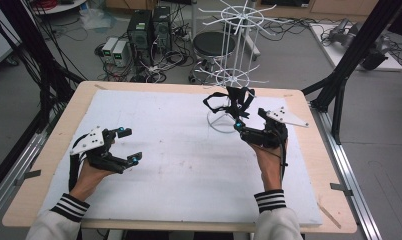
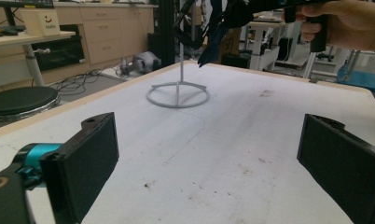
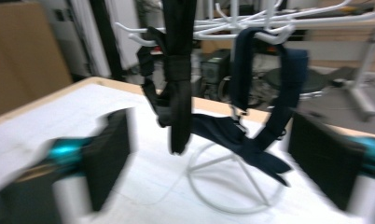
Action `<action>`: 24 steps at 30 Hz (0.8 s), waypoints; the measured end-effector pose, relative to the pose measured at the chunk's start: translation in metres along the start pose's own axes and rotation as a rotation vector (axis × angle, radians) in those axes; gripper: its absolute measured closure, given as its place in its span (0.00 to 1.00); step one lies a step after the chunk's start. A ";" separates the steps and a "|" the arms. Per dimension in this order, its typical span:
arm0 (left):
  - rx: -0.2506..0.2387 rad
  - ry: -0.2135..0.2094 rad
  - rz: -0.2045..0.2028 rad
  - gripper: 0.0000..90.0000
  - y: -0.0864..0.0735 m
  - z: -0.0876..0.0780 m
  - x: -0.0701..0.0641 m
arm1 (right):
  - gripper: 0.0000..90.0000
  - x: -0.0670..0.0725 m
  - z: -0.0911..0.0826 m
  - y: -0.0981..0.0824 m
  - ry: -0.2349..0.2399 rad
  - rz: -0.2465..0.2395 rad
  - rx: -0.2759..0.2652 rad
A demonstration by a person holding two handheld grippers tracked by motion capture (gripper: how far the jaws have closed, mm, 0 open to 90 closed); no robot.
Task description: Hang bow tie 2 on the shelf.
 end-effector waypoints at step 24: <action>-0.062 0.211 -0.005 0.06 -0.032 -0.035 0.001 | 0.01 0.001 -0.063 -0.067 0.078 -0.096 -0.084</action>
Point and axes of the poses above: each handheld gripper's, and its own axes: z roughly forward along the jaws, y roughly out of its top, x roughly to its left, the point moved 8 cm from there along z, roughly forward along the jaws, and after that the axes turned 1 degree about -z, right-handed, at the moved point
